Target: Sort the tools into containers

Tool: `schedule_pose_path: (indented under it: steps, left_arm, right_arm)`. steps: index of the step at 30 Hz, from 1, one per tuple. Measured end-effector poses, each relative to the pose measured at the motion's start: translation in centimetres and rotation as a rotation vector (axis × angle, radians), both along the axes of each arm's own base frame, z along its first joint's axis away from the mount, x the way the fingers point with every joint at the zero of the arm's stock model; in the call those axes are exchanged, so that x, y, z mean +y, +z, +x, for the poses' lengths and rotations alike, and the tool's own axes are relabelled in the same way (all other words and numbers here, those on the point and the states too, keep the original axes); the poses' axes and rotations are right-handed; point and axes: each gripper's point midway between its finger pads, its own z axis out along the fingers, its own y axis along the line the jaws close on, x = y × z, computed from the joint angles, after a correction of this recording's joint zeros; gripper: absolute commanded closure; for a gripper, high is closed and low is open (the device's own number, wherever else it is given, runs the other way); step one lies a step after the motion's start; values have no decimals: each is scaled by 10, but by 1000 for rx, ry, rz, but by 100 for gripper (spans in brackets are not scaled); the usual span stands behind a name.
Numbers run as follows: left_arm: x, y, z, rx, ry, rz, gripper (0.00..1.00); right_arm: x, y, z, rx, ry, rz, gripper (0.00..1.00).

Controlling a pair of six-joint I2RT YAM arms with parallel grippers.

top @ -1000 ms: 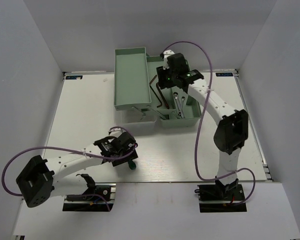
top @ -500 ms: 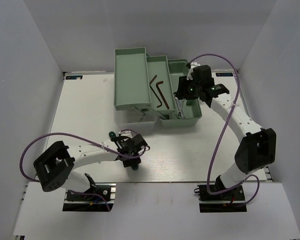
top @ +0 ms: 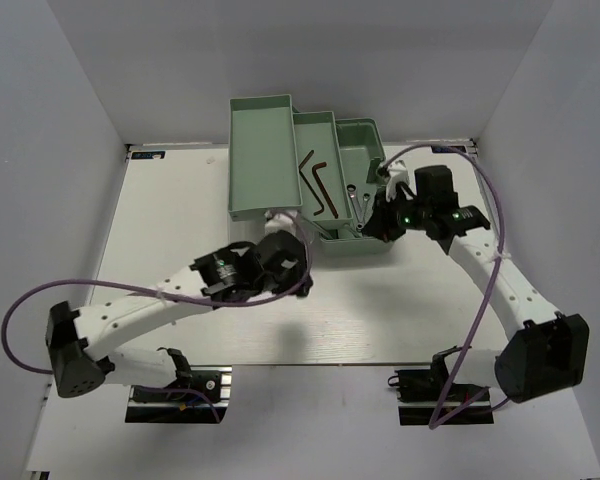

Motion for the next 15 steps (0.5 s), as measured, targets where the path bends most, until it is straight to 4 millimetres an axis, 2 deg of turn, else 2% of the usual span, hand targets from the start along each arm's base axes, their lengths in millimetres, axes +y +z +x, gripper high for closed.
schedule_pose_path:
  steps: [2, 3, 5, 6, 8, 9, 11, 13, 15]
  left_arm:
    - [-8, 58, 19, -143, -24, -70, 100]
    - [-7, 91, 32, -233, -11, -94, 100]
    - [-1, 143, 57, -375, 39, -107, 100]
    - [4, 166, 71, -440, 73, -102, 100]
    - [12, 199, 102, -540, 152, -60, 100]
    - [16, 213, 117, -579, 194, -31, 100]
    - [20, 224, 150, -629, 258, 33, 100]
    - [22, 218, 181, -641, 299, 113, 100]
    - [26, 202, 214, -630, 336, 194, 100]
  right_arm:
    - [6, -10, -29, 21, 136, 23, 100]
    - [10, -15, -43, 33, 210, 32, 100]
    - [18, -26, -65, 58, 342, 52, 100]
    - [22, -32, -76, 77, 402, 58, 100]
    - [30, -44, -95, 98, 499, 63, 100]
    - [34, -50, -104, 110, 541, 60, 100]
    - [41, -59, -122, 133, 610, 51, 98]
    - [48, -63, -135, 134, 667, 42, 92]
    - [55, -63, -143, 122, 709, 36, 82]
